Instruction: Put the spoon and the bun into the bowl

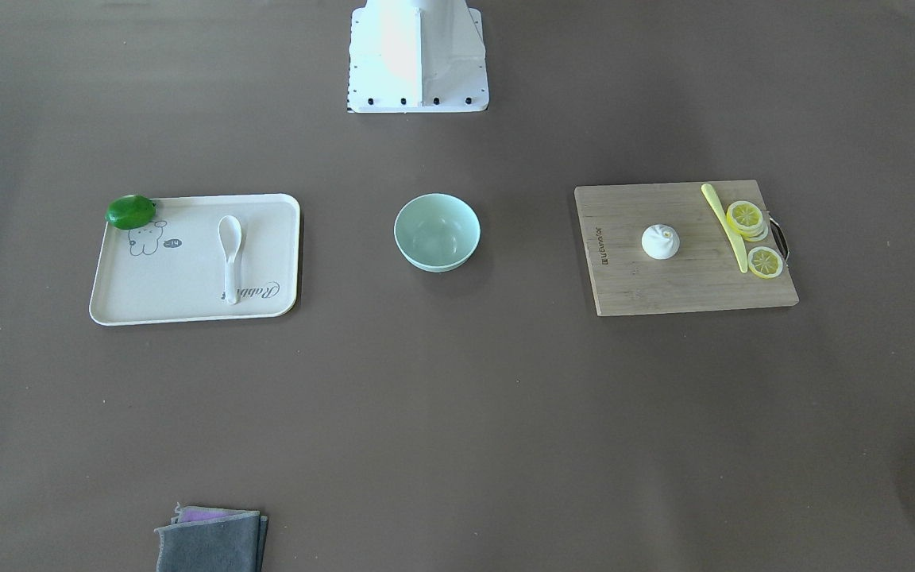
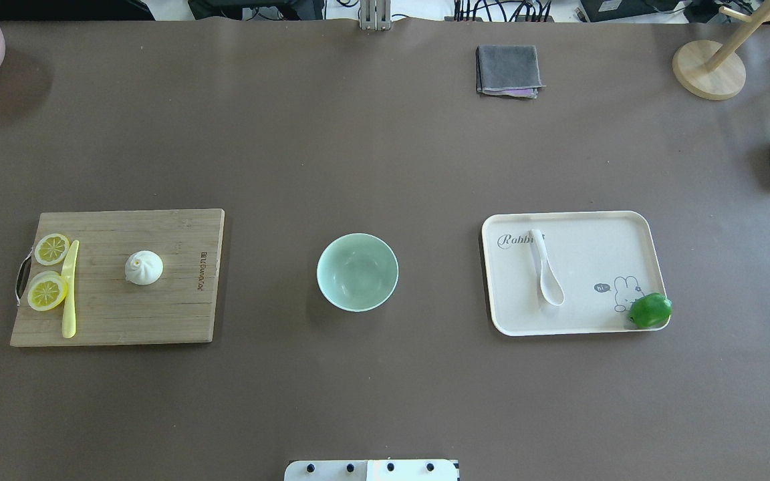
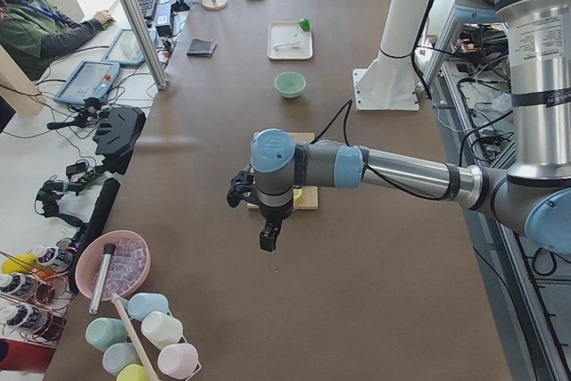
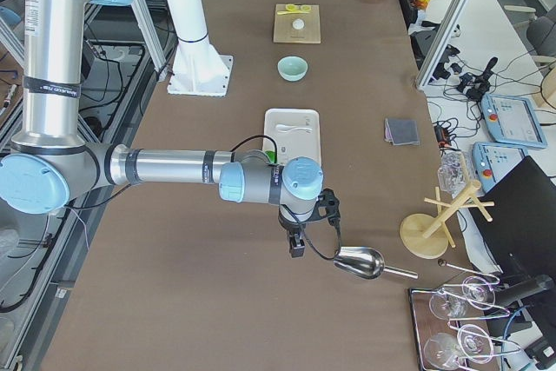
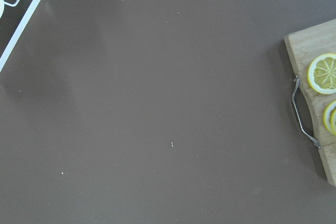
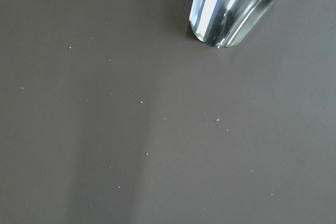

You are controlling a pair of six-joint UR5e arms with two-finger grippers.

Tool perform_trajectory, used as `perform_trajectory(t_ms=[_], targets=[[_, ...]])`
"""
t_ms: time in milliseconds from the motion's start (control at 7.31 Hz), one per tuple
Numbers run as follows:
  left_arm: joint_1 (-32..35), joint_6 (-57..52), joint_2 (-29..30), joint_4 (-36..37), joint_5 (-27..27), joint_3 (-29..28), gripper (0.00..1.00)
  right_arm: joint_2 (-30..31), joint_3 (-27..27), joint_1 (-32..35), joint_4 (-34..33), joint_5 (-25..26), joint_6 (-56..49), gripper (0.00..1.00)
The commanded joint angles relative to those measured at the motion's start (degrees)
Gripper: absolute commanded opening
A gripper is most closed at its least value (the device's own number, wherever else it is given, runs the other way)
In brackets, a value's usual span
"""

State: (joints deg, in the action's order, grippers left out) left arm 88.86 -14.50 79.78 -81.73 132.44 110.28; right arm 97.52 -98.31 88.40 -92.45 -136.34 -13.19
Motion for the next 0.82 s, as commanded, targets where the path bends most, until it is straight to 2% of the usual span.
perform_trajectory(t_ms=[0,137,410,547,684], targets=[[0.00,0.00,-0.07,-0.09,-0.08,0.11,0.98,0.30,-0.39,0.02,0.08,-5.66,-0.08,1.00],[0.00,0.00,0.02,-0.18,-0.08,0.12,0.98,0.30,-2.13,-0.07,0.17,-5.69,0.01,1.00],[-0.09,0.00,0.72,-0.44,-0.08,0.55,0.98,0.21,-9.58,-0.07,0.17,-5.61,0.09,1.00],[-0.09,0.35,2.46,-2.01,0.10,1.95,0.98,0.13,-13.62,-0.07,0.17,-5.61,0.44,1.00],[-0.17,0.70,3.79,-7.77,-0.08,0.92,0.98,-0.48,-17.23,-0.07,0.17,-5.61,0.79,1.00]])
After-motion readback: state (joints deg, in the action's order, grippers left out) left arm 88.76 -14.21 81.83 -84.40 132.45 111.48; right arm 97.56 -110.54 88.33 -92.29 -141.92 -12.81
